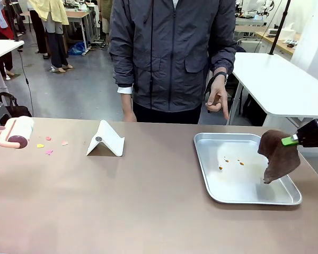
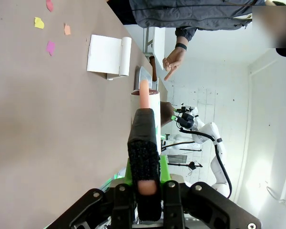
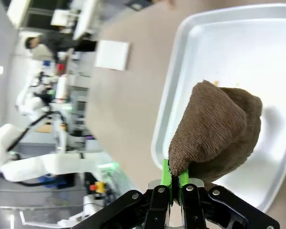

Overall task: Clean the surface of the table.
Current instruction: If a person points to the right, clean the right side of the table with your right hand, and if they point to the left, clean the left side with your left hand.

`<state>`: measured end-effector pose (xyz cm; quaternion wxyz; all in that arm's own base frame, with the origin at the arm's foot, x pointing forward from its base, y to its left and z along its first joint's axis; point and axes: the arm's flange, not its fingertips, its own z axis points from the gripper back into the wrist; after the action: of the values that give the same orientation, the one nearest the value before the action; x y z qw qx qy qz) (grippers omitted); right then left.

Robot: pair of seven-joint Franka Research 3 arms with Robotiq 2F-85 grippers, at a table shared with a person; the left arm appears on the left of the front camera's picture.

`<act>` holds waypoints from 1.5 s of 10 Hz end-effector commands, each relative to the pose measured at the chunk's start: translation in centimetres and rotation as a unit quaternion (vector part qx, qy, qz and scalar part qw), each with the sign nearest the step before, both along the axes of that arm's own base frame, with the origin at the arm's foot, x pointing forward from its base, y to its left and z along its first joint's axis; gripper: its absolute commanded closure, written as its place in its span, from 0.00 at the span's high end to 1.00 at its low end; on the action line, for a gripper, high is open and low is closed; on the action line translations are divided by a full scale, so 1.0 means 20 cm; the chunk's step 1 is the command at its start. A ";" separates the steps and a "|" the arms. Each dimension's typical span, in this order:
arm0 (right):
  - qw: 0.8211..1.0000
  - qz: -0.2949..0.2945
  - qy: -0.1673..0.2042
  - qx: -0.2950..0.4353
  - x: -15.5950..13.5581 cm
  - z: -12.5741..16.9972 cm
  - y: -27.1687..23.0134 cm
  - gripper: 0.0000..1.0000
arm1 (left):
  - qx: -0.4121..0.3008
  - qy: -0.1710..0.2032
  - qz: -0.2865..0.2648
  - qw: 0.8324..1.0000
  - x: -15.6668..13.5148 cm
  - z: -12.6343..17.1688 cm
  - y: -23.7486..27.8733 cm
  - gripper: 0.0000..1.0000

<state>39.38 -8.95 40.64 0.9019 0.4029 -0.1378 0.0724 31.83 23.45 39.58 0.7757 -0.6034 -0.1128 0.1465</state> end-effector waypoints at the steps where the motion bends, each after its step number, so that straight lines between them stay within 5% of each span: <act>1: 0.996 0.014 0.016 -0.081 0.13 -0.04 0.04 0.06 | -0.005 -0.011 -0.006 1.000 -0.01 0.01 0.01 0.00; 6: 0.988 0.043 -0.018 -0.147 0.43 -0.34 0.13 0.06 | -0.005 -0.011 -0.006 1.000 -0.01 0.01 0.01 0.00; 15: 0.989 0.114 -0.018 -0.089 0.58 -0.62 0.56 0.06 | -0.005 -0.011 -0.006 1.000 -0.01 0.01 0.01 0.00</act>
<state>50.04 1.29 29.19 0.9275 0.3170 -0.0913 0.1758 31.84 23.47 39.55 0.7757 -0.6035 -0.1126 0.1465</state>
